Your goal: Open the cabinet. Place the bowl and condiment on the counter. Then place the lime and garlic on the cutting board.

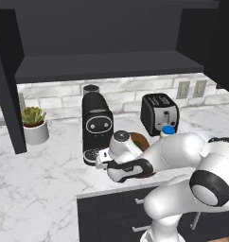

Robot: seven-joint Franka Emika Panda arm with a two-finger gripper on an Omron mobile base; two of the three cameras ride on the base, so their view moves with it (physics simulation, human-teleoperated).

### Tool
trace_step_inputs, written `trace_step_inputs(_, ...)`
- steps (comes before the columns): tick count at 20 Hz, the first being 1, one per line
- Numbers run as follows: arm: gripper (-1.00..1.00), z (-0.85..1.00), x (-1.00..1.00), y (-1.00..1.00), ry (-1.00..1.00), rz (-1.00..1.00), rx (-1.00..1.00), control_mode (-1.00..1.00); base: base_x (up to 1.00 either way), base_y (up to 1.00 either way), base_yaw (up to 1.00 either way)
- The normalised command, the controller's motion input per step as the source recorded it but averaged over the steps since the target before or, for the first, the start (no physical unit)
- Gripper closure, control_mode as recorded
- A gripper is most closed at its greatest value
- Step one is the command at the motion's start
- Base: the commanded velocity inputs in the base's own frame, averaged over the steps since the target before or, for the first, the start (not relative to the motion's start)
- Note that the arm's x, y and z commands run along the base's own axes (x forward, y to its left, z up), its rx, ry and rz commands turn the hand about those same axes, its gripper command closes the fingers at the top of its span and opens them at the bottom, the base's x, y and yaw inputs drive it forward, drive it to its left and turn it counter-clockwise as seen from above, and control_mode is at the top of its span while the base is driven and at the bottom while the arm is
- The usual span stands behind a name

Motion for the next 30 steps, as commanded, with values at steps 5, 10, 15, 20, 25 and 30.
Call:
trace_step_inputs(5,1.0,-0.31,0.02,-0.2,0.0,0.0,0.0,-1.0,0.0,0.0,0.0)
trace_step_inputs(10,1.0,-0.06,-0.06,-0.36,0.0,0.0,0.0,-1.0,0.0,0.0,0.0)
trace_step_inputs(15,1.0,0.43,-0.19,-0.34,0.0,0.0,0.0,-1.0,0.0,0.0,0.0)
trace_step_inputs(20,1.0,0.87,-0.21,-0.27,0.01,-0.01,0.0,-1.0,0.0,0.0,0.0)
trace_step_inputs(25,1.0,0.12,-0.04,-0.84,0.07,-0.09,0.0,-1.0,0.0,0.0,0.0)
trace_step_inputs(30,1.0,-0.11,0.09,-0.6,0.04,-0.05,0.0,-1.0,0.0,0.0,0.0)
